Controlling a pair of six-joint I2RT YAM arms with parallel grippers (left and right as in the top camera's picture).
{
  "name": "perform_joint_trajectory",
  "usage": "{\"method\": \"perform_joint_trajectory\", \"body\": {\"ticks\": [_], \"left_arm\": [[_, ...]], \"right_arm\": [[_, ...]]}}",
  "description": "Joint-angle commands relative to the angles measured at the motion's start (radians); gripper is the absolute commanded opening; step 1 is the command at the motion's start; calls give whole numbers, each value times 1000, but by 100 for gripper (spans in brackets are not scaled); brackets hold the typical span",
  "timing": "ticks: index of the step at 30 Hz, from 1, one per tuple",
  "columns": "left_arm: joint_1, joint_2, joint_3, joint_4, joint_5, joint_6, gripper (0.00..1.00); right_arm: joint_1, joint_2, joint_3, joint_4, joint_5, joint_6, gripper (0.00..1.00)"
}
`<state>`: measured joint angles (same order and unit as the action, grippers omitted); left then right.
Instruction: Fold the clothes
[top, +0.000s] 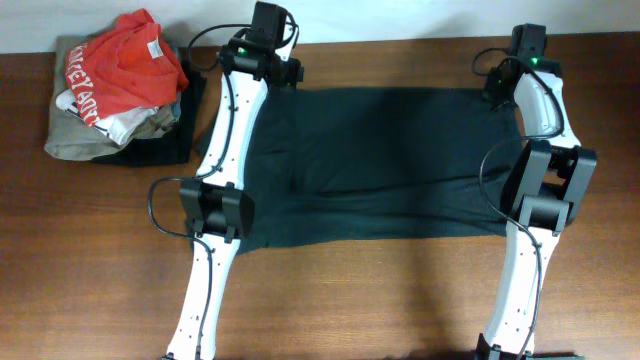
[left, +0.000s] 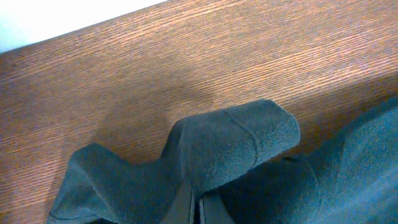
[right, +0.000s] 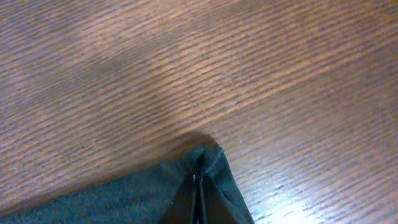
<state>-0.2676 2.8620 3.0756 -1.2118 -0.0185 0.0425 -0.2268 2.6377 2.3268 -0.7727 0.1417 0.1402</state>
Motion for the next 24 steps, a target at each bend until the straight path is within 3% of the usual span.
{"method": "perform_joint_trajectory", "body": {"ticks": [1, 10, 15, 24], "left_arm": [[2, -9, 65, -5, -4, -36, 1], [2, -63, 65, -177, -5, -37, 1], [2, -82, 65, -295, -5, -111, 1], [2, -145, 64, -476, -2, -129, 1]], "right_arm": [[-5, -6, 11, -33, 29, 60, 4], [-5, -157, 11, -192, 28, 207, 4], [-5, -293, 11, -327, 27, 259, 4], [-4, -376, 11, -611, 24, 262, 4]]}}
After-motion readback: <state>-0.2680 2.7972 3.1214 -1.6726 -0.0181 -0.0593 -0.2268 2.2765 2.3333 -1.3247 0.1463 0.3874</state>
